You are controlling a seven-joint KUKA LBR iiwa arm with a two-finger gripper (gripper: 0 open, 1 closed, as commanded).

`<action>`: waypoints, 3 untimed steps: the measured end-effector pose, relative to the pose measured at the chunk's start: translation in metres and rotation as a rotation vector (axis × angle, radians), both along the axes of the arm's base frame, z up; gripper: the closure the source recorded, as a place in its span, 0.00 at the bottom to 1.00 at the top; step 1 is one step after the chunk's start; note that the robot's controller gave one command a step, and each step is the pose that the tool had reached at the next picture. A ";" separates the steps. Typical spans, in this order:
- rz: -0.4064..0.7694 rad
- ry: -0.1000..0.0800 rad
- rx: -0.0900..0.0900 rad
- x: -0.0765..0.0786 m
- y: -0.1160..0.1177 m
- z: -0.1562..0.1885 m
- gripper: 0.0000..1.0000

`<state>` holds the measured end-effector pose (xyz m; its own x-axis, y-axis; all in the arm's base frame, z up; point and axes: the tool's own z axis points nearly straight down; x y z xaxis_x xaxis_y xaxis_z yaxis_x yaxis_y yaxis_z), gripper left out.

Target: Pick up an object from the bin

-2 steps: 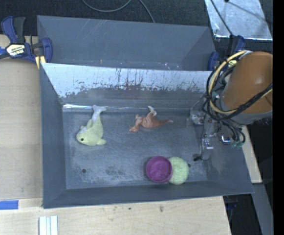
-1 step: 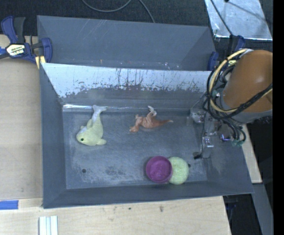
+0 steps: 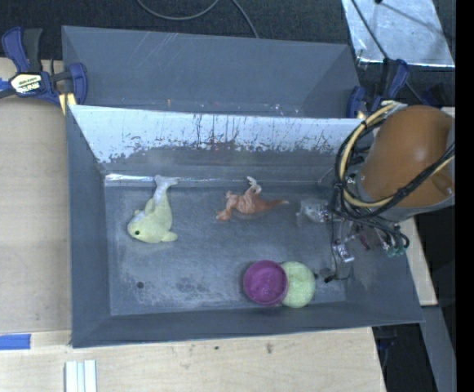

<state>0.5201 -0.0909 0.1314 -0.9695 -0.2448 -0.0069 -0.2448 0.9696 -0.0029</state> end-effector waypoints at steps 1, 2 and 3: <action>0.251 0.006 0.000 -0.012 0.007 -0.005 0.00; 0.507 0.007 0.000 -0.036 0.022 -0.003 0.00; 0.605 0.001 -0.001 -0.032 0.027 -0.063 0.00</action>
Offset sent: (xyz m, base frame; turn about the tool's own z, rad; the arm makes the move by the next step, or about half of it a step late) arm -0.0361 0.0218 -0.0026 -0.5064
